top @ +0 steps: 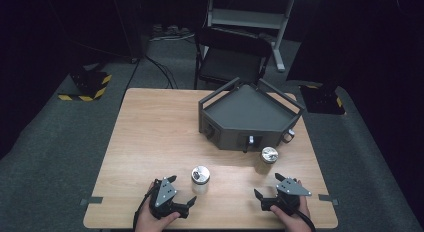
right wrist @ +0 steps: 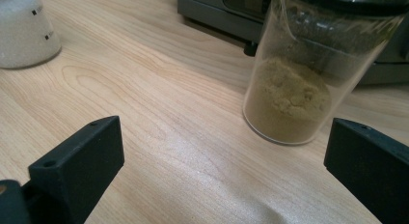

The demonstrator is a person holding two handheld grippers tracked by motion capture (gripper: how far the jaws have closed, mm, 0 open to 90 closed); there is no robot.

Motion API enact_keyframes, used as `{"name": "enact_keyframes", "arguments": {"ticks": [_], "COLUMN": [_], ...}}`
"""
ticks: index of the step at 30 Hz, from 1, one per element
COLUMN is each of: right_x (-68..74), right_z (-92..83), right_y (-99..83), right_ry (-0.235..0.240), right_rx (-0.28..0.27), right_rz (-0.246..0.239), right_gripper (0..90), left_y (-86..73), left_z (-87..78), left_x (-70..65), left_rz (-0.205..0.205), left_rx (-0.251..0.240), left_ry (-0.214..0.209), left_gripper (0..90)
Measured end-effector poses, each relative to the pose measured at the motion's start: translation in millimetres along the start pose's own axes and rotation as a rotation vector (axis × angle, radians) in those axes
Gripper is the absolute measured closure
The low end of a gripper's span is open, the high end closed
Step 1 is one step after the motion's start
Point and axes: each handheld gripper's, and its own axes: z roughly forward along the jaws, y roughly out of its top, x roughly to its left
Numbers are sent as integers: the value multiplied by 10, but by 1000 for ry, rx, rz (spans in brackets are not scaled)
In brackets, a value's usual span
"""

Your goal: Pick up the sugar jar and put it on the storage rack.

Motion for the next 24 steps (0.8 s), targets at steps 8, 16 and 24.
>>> {"name": "enact_keyframes", "arguments": {"ticks": [8, 16, 24], "right_x": [-18, 12, -31], "right_z": [-6, -31, -27], "right_y": [15, -4, 1], "right_ry": [34, 17, 34], "right_rx": [14, 9, 12], "right_rz": [-37, -32, -21], "right_gripper": [6, 5, 4], "left_y": [34, 25, -26], "left_z": [40, 39, 11], "left_x": [-43, -67, 8], "left_rz": [27, 32, -18], "left_rx": [10, 4, -22], "left_ry": [-2, 6, -1], "left_gripper": [9, 8, 6]}}
